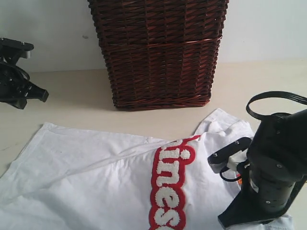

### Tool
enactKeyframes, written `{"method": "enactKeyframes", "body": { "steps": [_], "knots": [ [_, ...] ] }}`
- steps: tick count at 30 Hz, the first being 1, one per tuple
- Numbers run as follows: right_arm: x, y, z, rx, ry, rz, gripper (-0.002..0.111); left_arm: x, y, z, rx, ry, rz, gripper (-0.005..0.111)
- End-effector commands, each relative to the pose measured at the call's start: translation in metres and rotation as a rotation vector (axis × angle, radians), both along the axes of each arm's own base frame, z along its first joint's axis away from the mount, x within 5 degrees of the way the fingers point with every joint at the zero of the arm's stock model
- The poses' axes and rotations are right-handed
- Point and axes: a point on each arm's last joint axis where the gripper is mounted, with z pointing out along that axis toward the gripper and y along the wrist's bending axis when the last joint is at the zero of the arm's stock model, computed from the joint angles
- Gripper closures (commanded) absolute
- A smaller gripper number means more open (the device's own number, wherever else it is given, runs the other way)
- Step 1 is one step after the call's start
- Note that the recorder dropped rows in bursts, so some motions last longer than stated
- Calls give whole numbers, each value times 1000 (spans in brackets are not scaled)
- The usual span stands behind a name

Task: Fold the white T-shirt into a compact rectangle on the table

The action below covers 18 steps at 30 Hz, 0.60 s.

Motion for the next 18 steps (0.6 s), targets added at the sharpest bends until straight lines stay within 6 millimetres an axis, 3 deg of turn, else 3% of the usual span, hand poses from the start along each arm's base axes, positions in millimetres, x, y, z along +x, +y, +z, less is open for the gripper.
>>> {"method": "enactKeyframes", "body": {
  "steps": [1,5,7,9,11,12,14,16,18],
  "knots": [
    [-4,-26,-6,-154,176,-79,108,-3,6,-1,-33,-27,30,107],
    [-35,-33,-1,-194,509,32,108,-2,4,0,-65,-42,43,107],
    [-29,-33,5,-187,433,25,108,-2,1,0,-81,-34,3,107],
    [-20,-29,23,-136,327,45,108,-6,-17,-2,-142,-6,-166,107],
    [-6,-23,50,-36,97,80,104,-9,-43,1,-278,-12,-331,107],
    [4,-22,66,19,-71,52,94,-10,-52,2,-319,-21,-366,105],
    [16,-34,81,89,-247,-73,73,-11,-53,3,-308,-17,-374,97],
    [24,-52,75,82,-226,-193,63,-12,-50,2,-293,-5,-357,88],
    [28,-58,65,103,-174,-227,63,-11,-49,2,-294,-5,-353,85]
  ]
}}
